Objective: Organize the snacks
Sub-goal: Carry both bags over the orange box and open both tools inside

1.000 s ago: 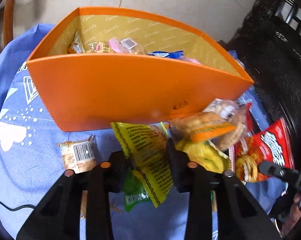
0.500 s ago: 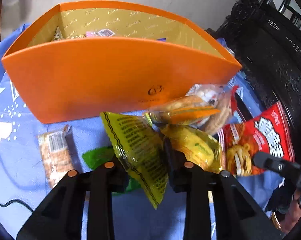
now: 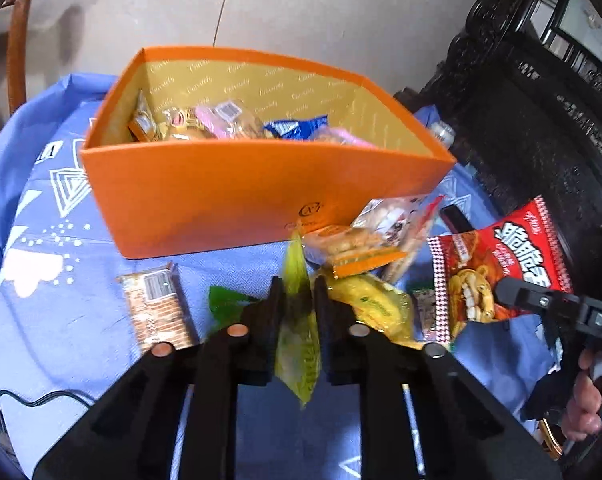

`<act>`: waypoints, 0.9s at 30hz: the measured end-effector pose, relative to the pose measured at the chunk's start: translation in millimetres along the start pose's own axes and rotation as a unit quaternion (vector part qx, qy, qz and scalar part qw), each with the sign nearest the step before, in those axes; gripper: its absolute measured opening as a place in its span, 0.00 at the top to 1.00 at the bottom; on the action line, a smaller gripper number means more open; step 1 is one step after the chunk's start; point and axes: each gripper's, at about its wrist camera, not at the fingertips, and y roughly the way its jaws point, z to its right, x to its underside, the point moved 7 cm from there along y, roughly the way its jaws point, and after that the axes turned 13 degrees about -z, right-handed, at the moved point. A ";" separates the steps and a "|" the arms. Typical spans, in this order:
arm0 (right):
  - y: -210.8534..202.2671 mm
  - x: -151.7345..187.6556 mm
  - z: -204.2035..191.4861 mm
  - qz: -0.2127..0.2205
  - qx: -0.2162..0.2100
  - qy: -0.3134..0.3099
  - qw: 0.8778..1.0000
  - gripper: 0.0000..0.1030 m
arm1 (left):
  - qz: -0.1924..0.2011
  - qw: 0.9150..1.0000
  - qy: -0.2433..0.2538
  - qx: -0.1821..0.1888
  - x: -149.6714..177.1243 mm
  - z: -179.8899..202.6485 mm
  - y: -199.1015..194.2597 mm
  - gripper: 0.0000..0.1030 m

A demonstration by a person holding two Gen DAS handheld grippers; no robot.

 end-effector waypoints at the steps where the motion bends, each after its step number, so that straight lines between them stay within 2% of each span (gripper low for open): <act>1: -1.5 -0.5 -1.7 0.002 -0.001 -0.001 1.000 0.75 | 0.005 1.000 0.003 -0.001 0.9 0.6 -5.6 0.92; 4: -2.8 -0.1 -6.5 0.004 -0.001 -0.008 1.000 0.75 | -0.005 1.000 0.010 -0.004 5.8 1.8 -1.7 0.92; 6: -0.4 2.2 -7.3 -0.001 -0.002 -0.007 1.000 0.75 | -0.010 1.000 0.005 0.023 6.7 3.4 4.2 0.91; 7: 0.5 3.5 -7.2 -0.003 -0.002 -0.006 1.000 0.75 | -0.013 1.000 0.002 0.023 4.5 4.9 5.7 0.90; 11: -0.1 6.4 -8.8 -0.006 -0.004 -0.008 1.000 0.75 | -0.064 0.998 -0.003 0.007 8.4 2.7 32.9 0.66; 13: -1.5 6.4 -8.1 -0.004 -0.002 -0.009 1.000 0.75 | -0.086 0.996 -0.014 -0.001 16.1 -2.4 48.2 0.66; 15: -3.4 6.0 -5.9 -0.001 0.002 -0.009 1.000 0.75 | -0.081 0.997 -0.012 -0.008 19.3 -3.6 49.8 0.67; 16: -3.9 5.6 -4.6 0.000 0.003 -0.008 1.000 0.75 | -0.079 0.997 -0.007 -0.011 20.7 -4.1 48.9 0.69; 17: -4.3 5.2 -2.5 0.000 0.004 -0.005 1.000 0.75 | -0.076 0.997 -0.007 -0.014 21.3 -5.7 46.8 0.76; 18: -4.0 4.7 -0.7 0.000 0.004 -0.003 1.000 0.75 | -0.074 0.997 -0.008 -0.012 21.6 -7.2 44.7 0.77; 20: -2.2 4.1 1.3 -0.003 0.005 0.002 1.000 0.75 | -0.065 0.998 -0.007 -0.017 22.9 -11.0 38.1 0.77; 24: -1.4 3.4 -1.5 -0.003 0.003 -0.001 1.000 0.75 | -0.051 0.999 -0.009 -0.004 25.4 -11.9 19.7 0.77; 27: -7.6 1.6 -6.7 0.006 -0.002 -0.009 1.000 0.75 | -0.024 1.000 -0.001 0.004 23.3 -10.2 -8.5 0.77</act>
